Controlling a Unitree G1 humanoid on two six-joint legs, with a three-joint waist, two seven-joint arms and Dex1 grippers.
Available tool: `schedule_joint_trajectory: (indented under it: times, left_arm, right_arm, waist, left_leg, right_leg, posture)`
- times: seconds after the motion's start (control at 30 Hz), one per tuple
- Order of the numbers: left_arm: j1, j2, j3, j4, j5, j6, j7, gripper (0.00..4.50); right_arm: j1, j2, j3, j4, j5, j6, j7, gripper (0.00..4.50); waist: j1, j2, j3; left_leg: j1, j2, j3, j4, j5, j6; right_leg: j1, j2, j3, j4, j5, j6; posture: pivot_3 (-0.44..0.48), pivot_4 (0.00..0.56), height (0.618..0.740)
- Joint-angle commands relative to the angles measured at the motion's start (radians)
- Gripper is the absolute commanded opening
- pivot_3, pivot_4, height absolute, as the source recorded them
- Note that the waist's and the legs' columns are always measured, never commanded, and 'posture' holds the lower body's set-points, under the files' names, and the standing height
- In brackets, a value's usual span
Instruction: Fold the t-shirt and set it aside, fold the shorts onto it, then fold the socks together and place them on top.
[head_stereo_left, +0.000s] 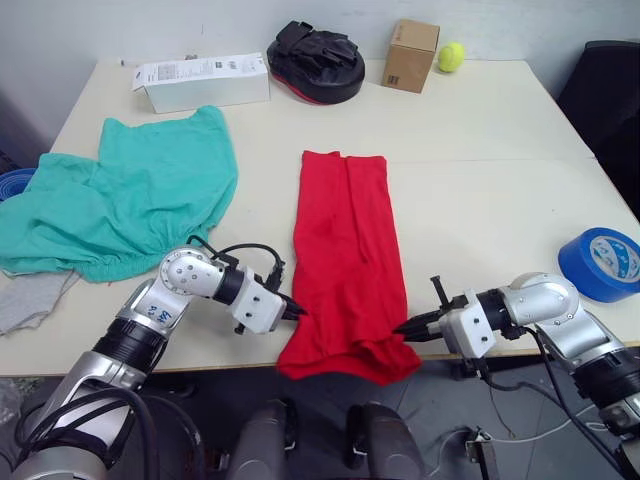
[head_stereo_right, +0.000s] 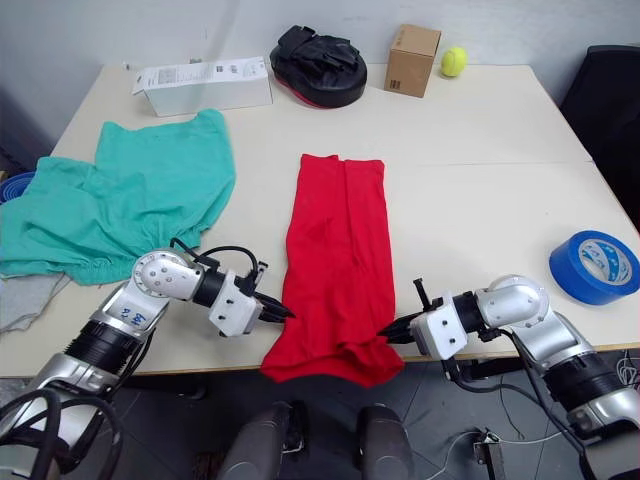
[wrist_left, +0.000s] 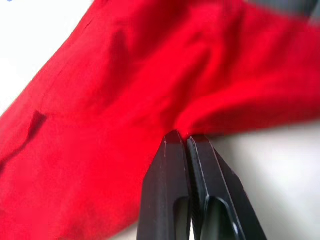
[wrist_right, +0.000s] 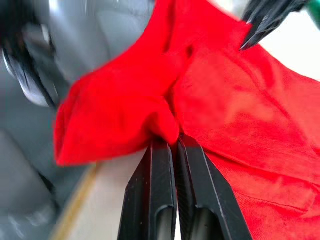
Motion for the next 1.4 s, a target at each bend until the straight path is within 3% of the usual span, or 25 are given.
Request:
schedule_joint_trajectory:
  times: [0.03, 0.27, 0.6, 1.0, 1.23, 1.4]
  left_arm:
    - [0.053, 0.081, 0.065, -0.217, -0.153, 0.309, -0.035, 0.00]
    - [0.170, 0.215, 0.144, -0.470, -0.284, 0.590, -0.058, 0.00]
    - [0.269, 0.285, 0.266, -0.632, -0.432, 0.836, -0.018, 0.00]
    - [-0.125, 0.008, 0.352, -0.181, -0.412, 1.014, 0.286, 0.00]
    - [-0.289, -0.150, 0.376, 0.102, -0.332, 0.966, 0.437, 0.00]
    - [-0.318, -0.207, 0.344, 0.241, -0.258, 0.910, 0.464, 0.00]
  right_arm:
    - [0.031, -0.061, -0.073, -0.178, 0.132, 0.220, 0.035, 0.03]
    - [0.094, -0.098, -0.176, -0.347, 0.255, 0.486, 0.050, 0.03]
    - [0.167, -0.126, -0.320, -0.452, 0.335, 0.683, 0.061, 0.03]
    - [-0.204, 0.114, -0.311, -0.081, 0.153, 0.746, -0.145, 0.03]
    - [-0.383, 0.267, -0.249, 0.189, -0.036, 0.744, -0.278, 0.03]
    - [-0.448, 0.349, -0.241, 0.319, -0.082, 0.796, -0.313, 0.03]
  waist:
    - [-0.001, 0.001, 0.000]
    - [0.003, 0.001, 0.000]
    - [0.024, 0.003, 0.001]
    - [0.027, 0.004, 0.002]
    - [0.024, 0.003, 0.002]
    - [0.021, 0.003, 0.002]
  left_leg:
    - [0.000, 0.000, -0.001, 0.000, 0.000, 0.000]
    - [0.000, 0.000, -0.002, -0.002, -0.003, -0.001]
    - [-0.002, 0.000, 0.000, -0.003, -0.006, -0.005]
    - [-0.006, -0.001, 0.002, -0.004, -0.002, 0.001]
    - [-0.006, -0.001, 0.004, -0.001, -0.001, 0.001]
    - [-0.006, -0.001, 0.005, 0.000, 0.001, 0.001]
  right_leg:
    - [0.000, 0.000, 0.000, -0.001, 0.000, 0.000]
    - [0.001, 0.000, -0.001, -0.005, 0.000, 0.000]
    - [0.003, 0.001, 0.000, -0.016, 0.000, 0.000]
    - [0.000, 0.002, 0.000, -0.016, 0.002, 0.002]
    - [-0.002, 0.003, 0.000, -0.004, 0.002, 0.003]
    - [-0.003, 0.003, 0.001, -0.001, 0.002, 0.003]
  posture:
    - [0.000, 0.150, 0.740]
    - [0.000, 0.150, 0.740]
    - [0.000, 0.150, 0.740]
    - [0.000, 0.150, 0.740]
    - [0.000, 0.150, 0.740]
    - [0.000, 0.150, 0.740]
